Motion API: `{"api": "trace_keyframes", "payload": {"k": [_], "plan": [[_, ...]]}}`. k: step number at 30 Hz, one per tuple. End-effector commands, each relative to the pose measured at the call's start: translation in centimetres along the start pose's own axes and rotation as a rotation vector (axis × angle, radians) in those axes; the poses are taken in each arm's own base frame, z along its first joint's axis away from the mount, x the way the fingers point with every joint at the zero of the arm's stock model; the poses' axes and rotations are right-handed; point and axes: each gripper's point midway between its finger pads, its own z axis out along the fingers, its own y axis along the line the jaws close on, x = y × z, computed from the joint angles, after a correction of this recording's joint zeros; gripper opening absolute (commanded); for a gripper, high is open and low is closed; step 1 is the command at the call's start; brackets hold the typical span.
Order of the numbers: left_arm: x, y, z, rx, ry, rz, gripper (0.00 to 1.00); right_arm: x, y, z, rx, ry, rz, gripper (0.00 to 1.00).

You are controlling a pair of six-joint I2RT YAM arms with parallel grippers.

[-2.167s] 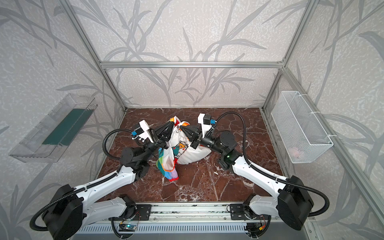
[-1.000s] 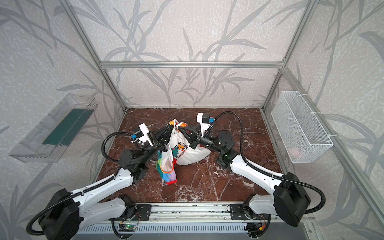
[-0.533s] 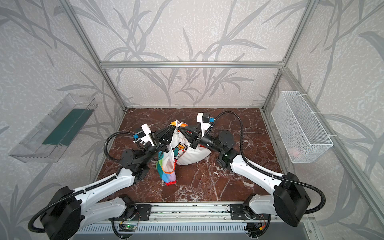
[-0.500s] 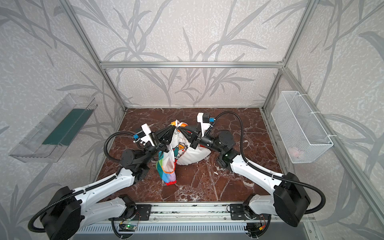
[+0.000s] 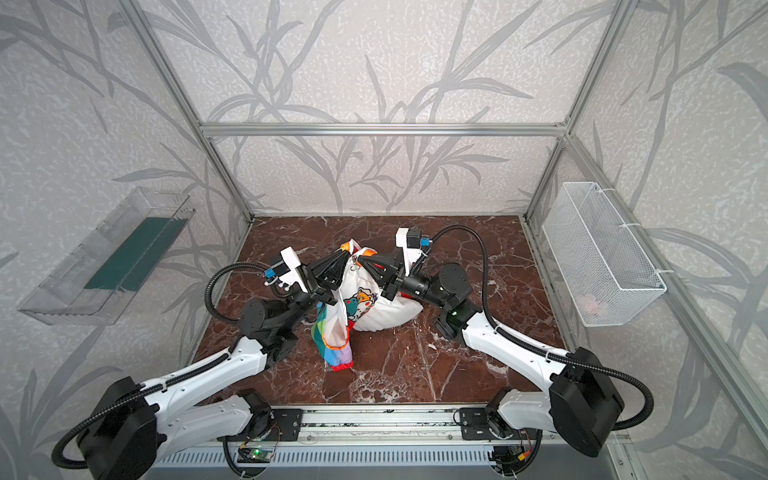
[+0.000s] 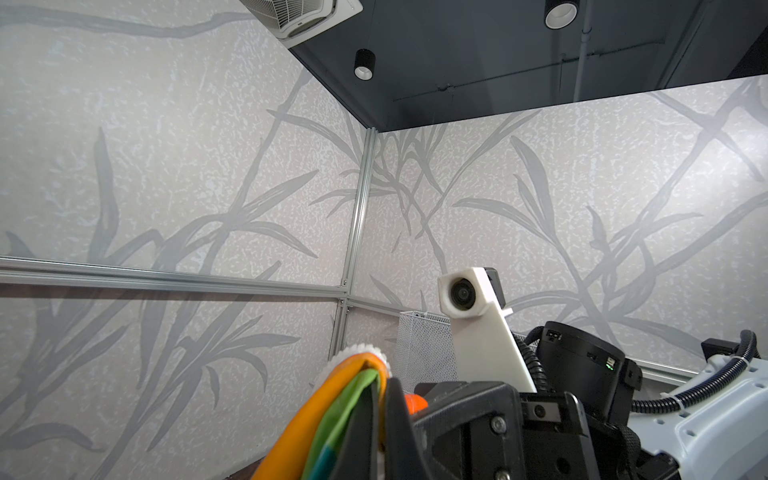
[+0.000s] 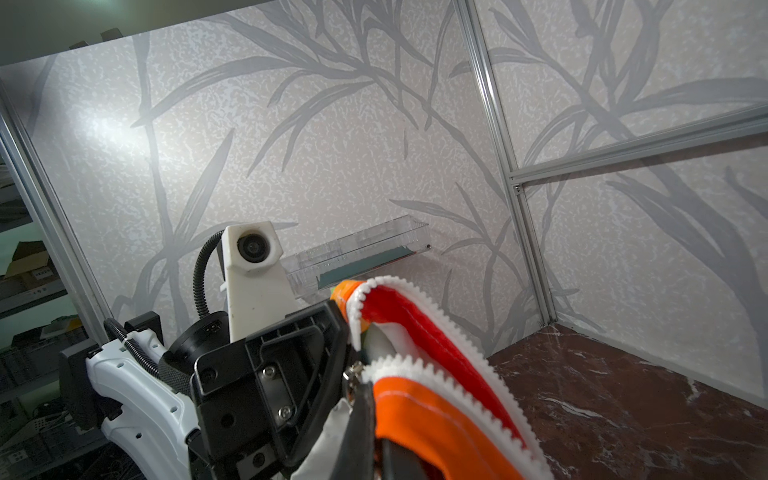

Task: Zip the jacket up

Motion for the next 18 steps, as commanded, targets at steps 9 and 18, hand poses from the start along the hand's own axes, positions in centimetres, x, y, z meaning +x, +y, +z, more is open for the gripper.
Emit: {"api": "trace_keyframes", "payload": {"k": [9, 18], "plan": [[-2.4, -1.3, 0.76, 0.053, -0.063, 0.013, 0.0, -2.56, 0.91, -0.2, -0.016, -0.072, -0.029, 0.0], [-2.25, -1.38, 0.57, 0.056, -0.06, -0.003, 0.0, -3.19, 1.14, -0.04, -0.021, -0.074, -0.029, 0.0]]}}
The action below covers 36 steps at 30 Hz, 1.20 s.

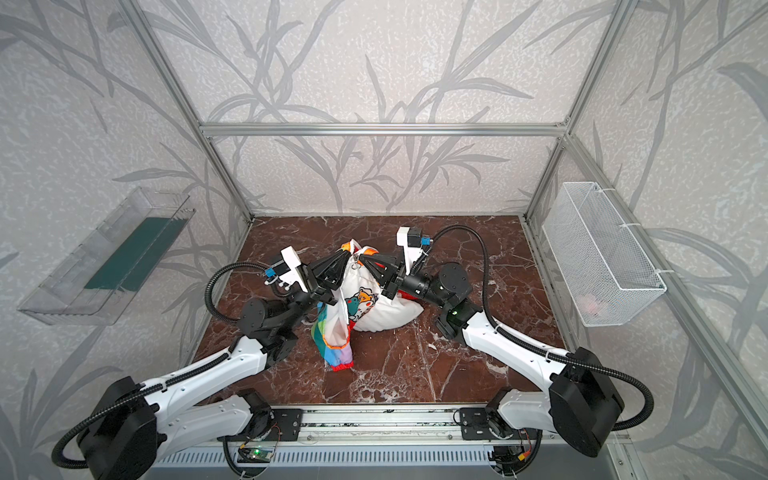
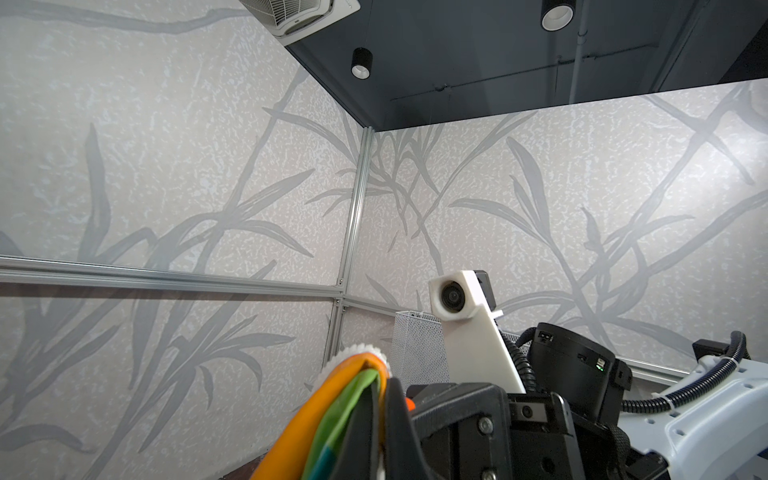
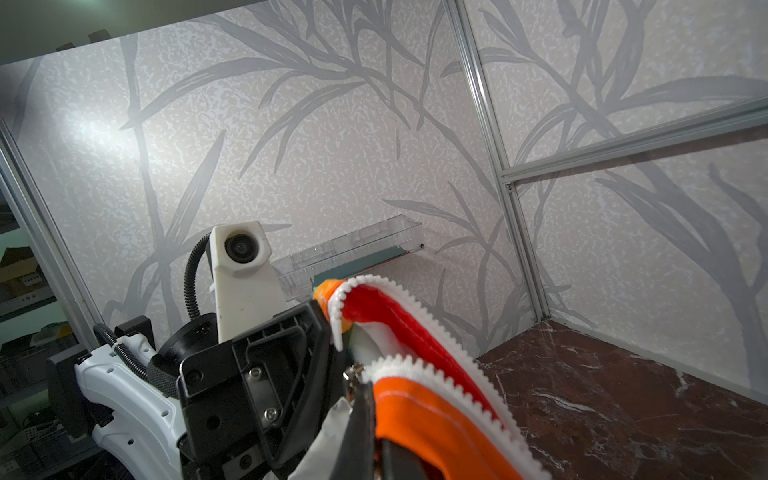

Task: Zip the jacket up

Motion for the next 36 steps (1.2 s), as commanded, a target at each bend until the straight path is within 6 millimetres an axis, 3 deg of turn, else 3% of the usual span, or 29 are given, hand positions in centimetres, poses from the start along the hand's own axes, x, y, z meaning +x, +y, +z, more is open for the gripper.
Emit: {"api": "trace_keyframes", "payload": {"k": [1, 21, 36], "plan": [[-2.3, -1.2, 0.5, 0.047, -0.063, 0.01, 0.0, -3.2, 1.6, 0.0, -0.041, -0.076, -0.032, 0.0], [-2.2, -1.3, 0.8, 0.06, -0.063, -0.004, 0.0, -4.2, 2.7, 0.1, -0.081, -0.094, -0.039, 0.0], [-2.9, -1.3, 0.8, 0.056, -0.088, 0.008, 0.0, -3.6, 2.3, -0.2, -0.067, -0.086, -0.029, 0.0]]}}
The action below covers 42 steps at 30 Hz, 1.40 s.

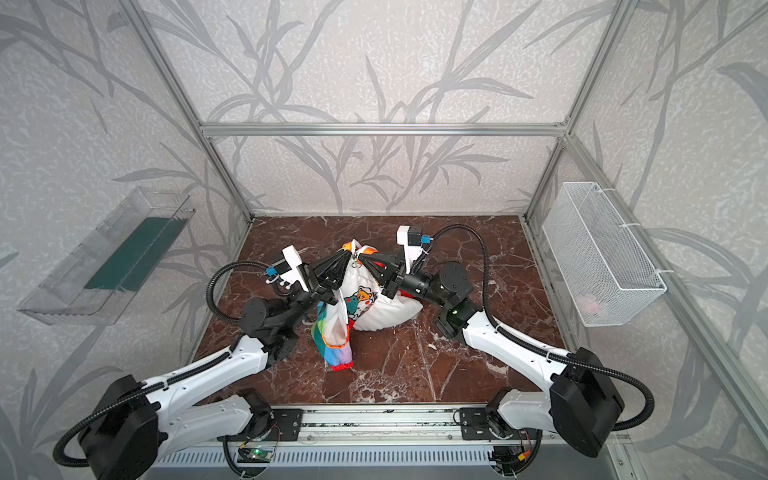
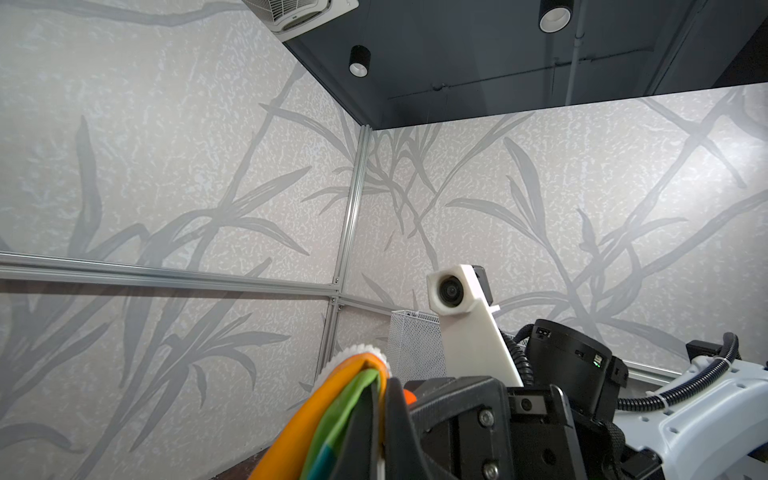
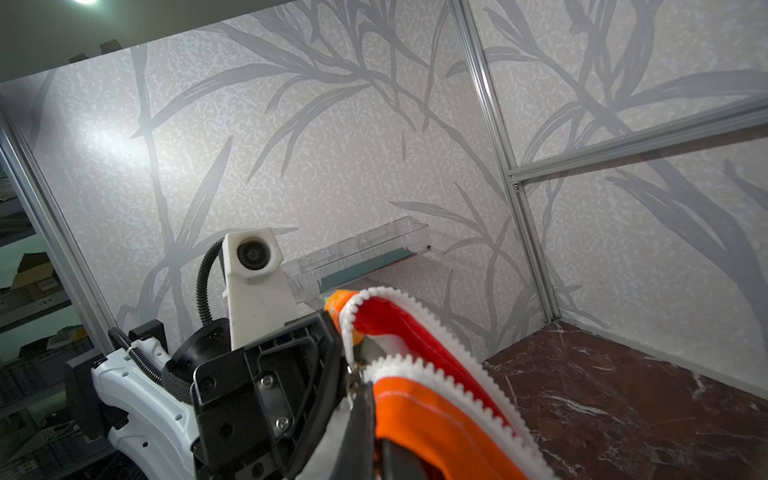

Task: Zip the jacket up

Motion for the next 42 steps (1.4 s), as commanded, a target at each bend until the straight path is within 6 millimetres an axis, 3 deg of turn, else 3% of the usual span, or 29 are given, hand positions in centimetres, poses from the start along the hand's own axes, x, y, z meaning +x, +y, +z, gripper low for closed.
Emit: {"api": "trace_keyframes", "payload": {"k": [1, 42], "plan": [[-2.8, -1.2, 0.5, 0.043, -0.086, 0.021, 0.0, -3.2, 2.0, -0.2, -0.053, -0.081, -0.049, 0.0], [-1.4, -0.9, -0.1, 0.03, -0.046, 0.008, 0.0, -4.8, 2.9, 0.0, -0.073, -0.112, -0.057, 0.0]]}}
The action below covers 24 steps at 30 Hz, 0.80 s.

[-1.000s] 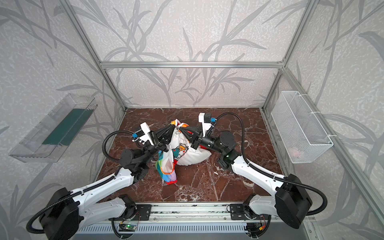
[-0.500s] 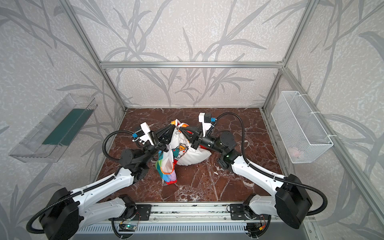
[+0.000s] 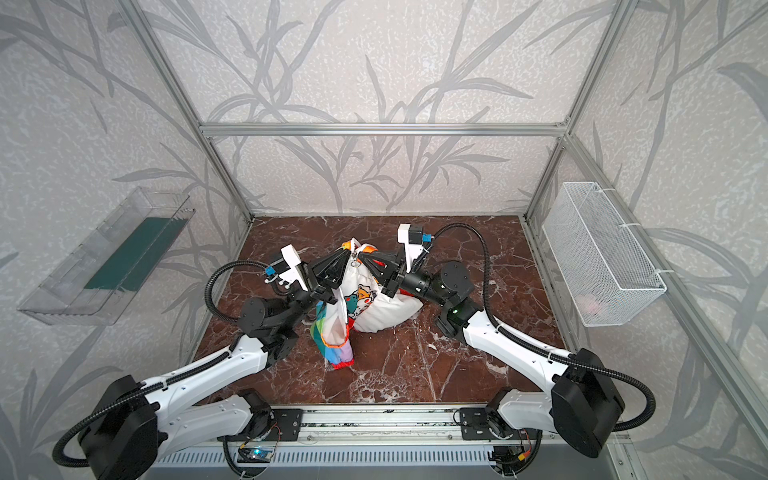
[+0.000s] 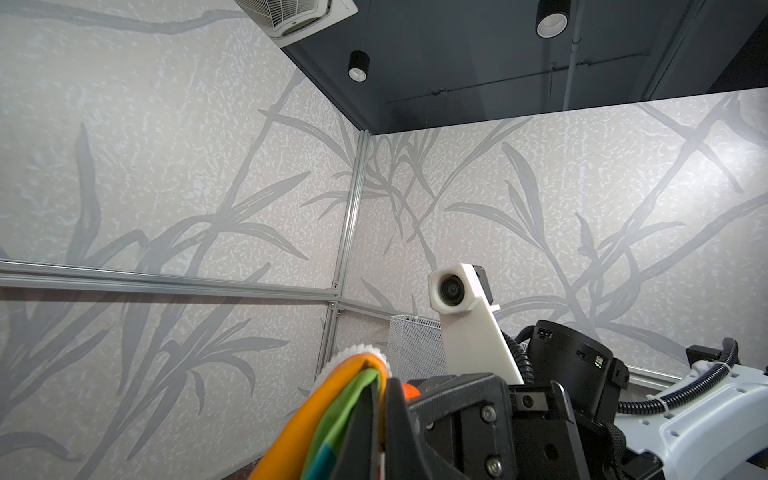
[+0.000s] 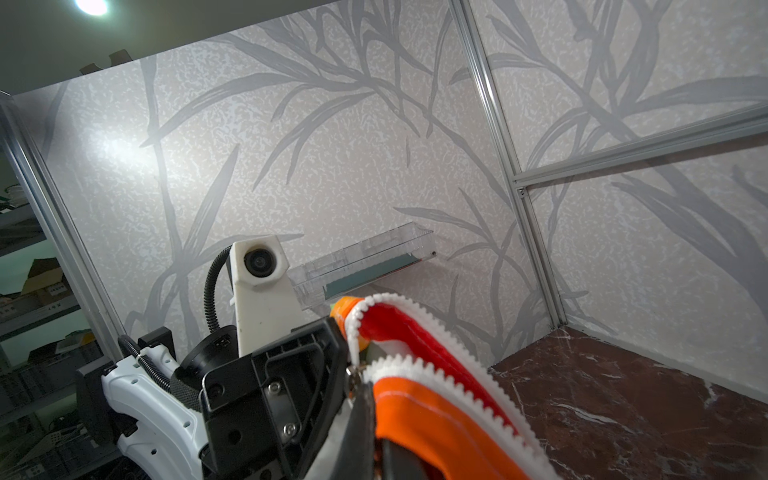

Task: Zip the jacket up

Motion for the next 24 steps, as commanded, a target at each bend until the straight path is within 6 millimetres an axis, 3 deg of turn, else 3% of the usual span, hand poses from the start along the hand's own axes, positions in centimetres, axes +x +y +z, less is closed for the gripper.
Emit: {"api": "trace_keyframes", "payload": {"k": [1, 24], "plan": [[-1.4, -0.9, -0.1, 0.029, -0.046, 0.01, 0.0, -4.0, 2.5, -0.1, -0.063, -0.098, -0.065, 0.0], [-0.8, -0.8, -0.6, 0.012, 0.0, 0.029, 0.0, -5.5, 3.1, -0.5, -0.054, -0.144, -0.081, 0.0]]}}
